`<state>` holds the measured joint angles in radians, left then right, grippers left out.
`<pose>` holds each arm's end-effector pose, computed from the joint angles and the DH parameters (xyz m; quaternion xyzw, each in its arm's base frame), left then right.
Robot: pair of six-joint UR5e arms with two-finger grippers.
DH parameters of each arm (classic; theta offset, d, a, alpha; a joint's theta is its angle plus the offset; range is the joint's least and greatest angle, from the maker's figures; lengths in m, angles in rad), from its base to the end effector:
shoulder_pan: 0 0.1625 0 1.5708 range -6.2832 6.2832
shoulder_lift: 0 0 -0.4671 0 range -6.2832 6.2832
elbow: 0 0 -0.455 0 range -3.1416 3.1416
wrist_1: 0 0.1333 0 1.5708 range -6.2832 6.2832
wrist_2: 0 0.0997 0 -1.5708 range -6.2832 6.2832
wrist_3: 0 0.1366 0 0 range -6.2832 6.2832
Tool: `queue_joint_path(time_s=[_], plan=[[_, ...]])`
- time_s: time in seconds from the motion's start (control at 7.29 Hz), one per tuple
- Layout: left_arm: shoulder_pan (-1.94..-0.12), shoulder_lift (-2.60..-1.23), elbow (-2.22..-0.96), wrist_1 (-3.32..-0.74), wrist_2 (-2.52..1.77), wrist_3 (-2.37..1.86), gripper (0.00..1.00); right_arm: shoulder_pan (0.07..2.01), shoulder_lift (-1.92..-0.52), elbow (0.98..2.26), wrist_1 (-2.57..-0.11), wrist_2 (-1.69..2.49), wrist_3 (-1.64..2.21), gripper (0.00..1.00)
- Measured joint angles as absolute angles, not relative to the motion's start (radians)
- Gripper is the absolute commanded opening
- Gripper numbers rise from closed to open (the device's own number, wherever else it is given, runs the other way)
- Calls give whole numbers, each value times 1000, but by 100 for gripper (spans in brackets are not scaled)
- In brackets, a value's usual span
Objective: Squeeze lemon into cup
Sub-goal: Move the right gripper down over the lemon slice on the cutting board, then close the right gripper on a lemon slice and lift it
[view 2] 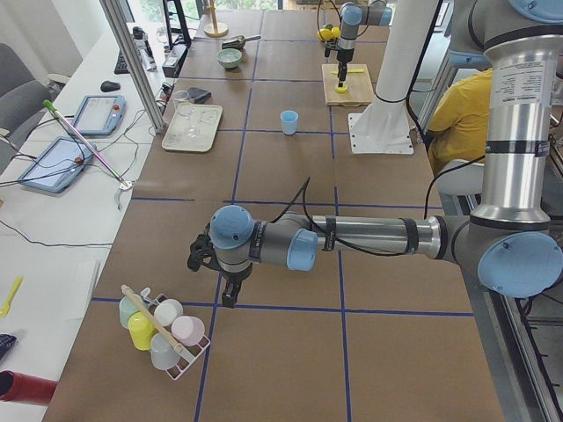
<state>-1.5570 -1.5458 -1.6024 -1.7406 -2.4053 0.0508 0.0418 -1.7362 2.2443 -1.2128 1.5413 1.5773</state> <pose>-0.0244 -0.5580 0.6993 0.0880 0.4021 0.0651 0.9090 -0.4830 -0.1577 0.4144 0.0208 -0.4193 0.0281 0.9072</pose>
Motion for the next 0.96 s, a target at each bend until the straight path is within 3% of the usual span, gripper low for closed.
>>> queue_joint_path(time_s=[0.55,0.96], plan=[[-1557,-1545,-1607,-1747,-2405,51,100,39,-1731,2193,-1213,1550,1580,97],[-1557,-1545,-1608,-1747,-2405,52,100,35,-1729,2180,-1213,1551,1580,89]])
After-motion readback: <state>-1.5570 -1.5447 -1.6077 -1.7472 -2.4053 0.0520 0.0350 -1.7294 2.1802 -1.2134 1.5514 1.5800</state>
